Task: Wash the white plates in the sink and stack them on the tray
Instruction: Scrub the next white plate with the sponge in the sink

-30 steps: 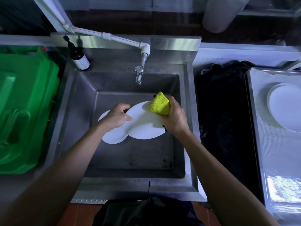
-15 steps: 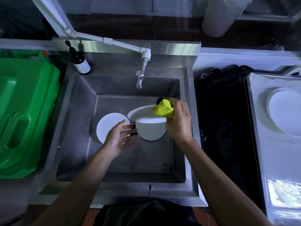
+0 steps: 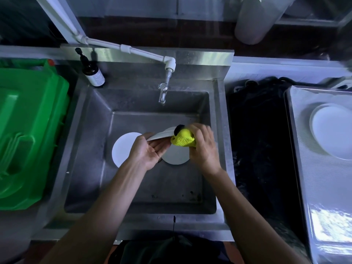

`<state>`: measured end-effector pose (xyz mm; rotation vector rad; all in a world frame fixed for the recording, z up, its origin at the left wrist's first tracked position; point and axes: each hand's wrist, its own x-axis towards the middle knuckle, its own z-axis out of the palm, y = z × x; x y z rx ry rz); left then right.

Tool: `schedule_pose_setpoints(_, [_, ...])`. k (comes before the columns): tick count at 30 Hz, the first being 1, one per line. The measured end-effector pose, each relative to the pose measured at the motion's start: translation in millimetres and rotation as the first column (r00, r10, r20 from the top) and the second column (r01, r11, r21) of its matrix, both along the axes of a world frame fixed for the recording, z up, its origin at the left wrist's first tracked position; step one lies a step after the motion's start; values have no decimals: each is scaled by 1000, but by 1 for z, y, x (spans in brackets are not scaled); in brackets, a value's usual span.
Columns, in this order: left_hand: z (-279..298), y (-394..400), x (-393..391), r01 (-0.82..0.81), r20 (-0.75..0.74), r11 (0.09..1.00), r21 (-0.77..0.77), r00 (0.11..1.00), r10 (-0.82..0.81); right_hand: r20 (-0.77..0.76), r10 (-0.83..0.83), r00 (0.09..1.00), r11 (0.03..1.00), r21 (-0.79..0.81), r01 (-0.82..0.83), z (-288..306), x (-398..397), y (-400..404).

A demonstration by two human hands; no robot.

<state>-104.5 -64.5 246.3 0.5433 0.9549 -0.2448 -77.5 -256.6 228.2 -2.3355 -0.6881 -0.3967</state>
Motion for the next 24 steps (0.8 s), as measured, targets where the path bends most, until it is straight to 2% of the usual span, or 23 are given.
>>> schedule_pose_setpoints(4, [-7,1,-2,-93,46,995,28,995,92,-78,80,994,995,-59,-85,-6,-2,-2])
schedule_pose_setpoints(9, [-11,8,2,-122,22,986,114,992,120,-181,156,971,978,-112,-178,-11,-7,-5])
schedule_pose_setpoints(12, [-15,12,0,-118,14,978,170,993,118,-268,174,948,976,-85,-203,-16,-11,-5])
schedule_pose_setpoints(14, [-17,12,-2,-117,16,971,208,993,116,-365,166,916,984,1,-178,-19,-15,-5])
schedule_pose_setpoints(18, [-25,10,-8,-120,23,936,332,993,119,-614,115,781,983,182,-2,-12,-13,2])
schedule_pose_setpoints(21, [-29,7,-13,-103,26,930,352,995,101,-693,73,718,974,205,98,-3,-9,14])
schedule_pose_setpoints(24, [-27,2,-14,-99,37,929,356,995,92,-718,33,695,980,158,117,3,-7,25])
